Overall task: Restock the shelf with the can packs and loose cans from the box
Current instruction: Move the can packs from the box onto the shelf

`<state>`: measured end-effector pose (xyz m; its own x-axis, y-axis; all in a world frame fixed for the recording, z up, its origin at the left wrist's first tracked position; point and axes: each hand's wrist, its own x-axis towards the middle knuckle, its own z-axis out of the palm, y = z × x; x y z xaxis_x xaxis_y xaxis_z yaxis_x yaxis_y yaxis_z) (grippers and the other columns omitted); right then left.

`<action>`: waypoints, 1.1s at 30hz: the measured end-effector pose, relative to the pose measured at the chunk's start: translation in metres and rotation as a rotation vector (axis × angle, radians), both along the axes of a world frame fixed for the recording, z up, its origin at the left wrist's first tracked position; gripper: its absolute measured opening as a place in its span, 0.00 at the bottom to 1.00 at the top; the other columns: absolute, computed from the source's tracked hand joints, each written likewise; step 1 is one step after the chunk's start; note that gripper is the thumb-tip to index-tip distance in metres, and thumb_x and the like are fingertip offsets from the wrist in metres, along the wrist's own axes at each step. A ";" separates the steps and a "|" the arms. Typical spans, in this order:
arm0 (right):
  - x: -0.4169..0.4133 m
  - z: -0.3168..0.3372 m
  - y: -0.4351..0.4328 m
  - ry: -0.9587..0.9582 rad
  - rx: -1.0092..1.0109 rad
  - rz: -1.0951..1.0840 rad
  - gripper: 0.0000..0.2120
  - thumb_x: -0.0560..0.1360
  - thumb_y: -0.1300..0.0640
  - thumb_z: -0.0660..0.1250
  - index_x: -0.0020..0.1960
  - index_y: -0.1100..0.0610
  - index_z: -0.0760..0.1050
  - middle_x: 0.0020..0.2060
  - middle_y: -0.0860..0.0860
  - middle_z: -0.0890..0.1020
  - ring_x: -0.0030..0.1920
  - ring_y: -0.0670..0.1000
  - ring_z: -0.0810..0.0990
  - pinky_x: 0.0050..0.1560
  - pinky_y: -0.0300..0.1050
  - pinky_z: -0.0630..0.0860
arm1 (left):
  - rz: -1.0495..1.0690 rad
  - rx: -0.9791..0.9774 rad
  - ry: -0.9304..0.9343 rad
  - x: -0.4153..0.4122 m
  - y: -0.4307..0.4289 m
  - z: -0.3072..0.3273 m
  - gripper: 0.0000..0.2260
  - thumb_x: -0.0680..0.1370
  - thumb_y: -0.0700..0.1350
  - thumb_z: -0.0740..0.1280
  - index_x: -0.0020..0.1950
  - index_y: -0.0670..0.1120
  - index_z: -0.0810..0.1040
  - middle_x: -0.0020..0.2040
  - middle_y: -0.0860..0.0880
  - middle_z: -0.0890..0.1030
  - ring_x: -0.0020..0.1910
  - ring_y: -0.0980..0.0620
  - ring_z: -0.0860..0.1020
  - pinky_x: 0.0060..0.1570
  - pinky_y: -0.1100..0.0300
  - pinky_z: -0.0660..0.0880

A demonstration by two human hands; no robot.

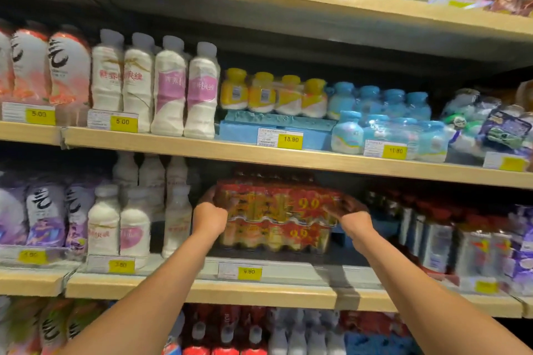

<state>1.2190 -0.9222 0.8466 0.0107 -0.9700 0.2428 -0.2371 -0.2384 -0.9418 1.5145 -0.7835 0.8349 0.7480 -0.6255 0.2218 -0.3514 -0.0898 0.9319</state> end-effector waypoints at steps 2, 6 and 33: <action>0.007 0.003 -0.015 0.036 -0.086 0.040 0.20 0.71 0.58 0.77 0.61 0.58 0.76 0.55 0.49 0.79 0.56 0.52 0.79 0.60 0.50 0.75 | -0.051 -0.029 -0.069 0.006 -0.019 -0.001 0.21 0.76 0.46 0.70 0.69 0.46 0.73 0.64 0.43 0.79 0.62 0.40 0.77 0.59 0.50 0.75; 0.014 0.003 -0.031 0.016 -0.125 0.069 0.18 0.68 0.56 0.79 0.55 0.55 0.77 0.54 0.52 0.82 0.56 0.55 0.80 0.63 0.56 0.75 | -0.083 -0.029 -0.142 0.016 -0.043 -0.001 0.31 0.72 0.61 0.72 0.72 0.51 0.71 0.68 0.47 0.77 0.67 0.41 0.74 0.65 0.44 0.71; 0.025 -0.016 -0.042 0.150 -0.108 0.057 0.22 0.71 0.49 0.76 0.62 0.54 0.76 0.59 0.51 0.82 0.58 0.56 0.80 0.63 0.59 0.76 | -0.115 0.033 -0.142 0.018 -0.060 -0.009 0.34 0.75 0.58 0.70 0.77 0.50 0.63 0.72 0.45 0.72 0.70 0.41 0.71 0.66 0.44 0.70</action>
